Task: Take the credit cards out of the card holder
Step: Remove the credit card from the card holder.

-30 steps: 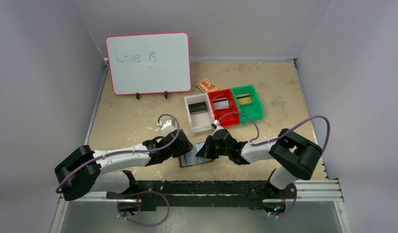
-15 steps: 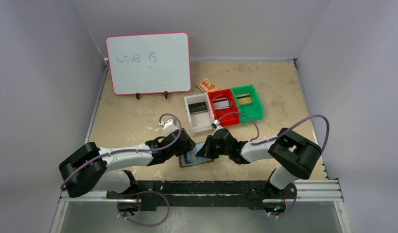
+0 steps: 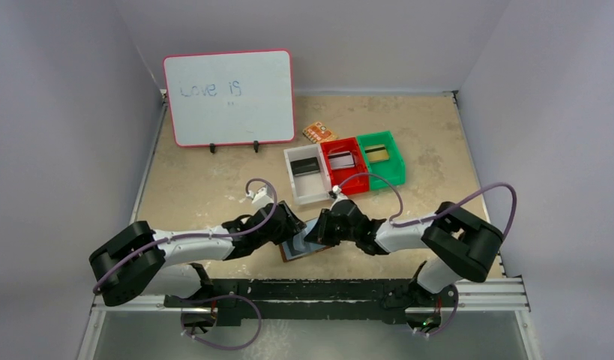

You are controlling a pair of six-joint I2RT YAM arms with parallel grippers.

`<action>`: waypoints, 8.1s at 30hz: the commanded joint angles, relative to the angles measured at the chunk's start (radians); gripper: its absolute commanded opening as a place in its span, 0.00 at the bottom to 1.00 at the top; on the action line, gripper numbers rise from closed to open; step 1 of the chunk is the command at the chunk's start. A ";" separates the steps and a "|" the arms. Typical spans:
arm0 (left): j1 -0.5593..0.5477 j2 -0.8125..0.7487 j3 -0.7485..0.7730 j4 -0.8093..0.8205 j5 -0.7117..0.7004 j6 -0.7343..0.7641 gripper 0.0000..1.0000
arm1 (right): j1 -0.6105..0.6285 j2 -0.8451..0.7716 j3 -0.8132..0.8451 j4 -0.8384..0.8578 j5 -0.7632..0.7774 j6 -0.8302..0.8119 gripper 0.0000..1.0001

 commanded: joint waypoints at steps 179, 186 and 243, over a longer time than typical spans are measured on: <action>-0.098 0.598 0.601 -0.125 0.198 0.278 0.26 | 0.292 -0.818 -0.027 -1.013 1.073 0.533 0.33; -0.160 0.561 0.583 -0.265 0.067 0.310 0.25 | 0.284 -0.762 0.021 -1.120 1.059 0.544 0.11; -0.160 0.204 0.334 -0.288 -0.026 0.191 0.43 | -0.144 -0.255 -0.132 -0.210 -0.050 -0.172 0.27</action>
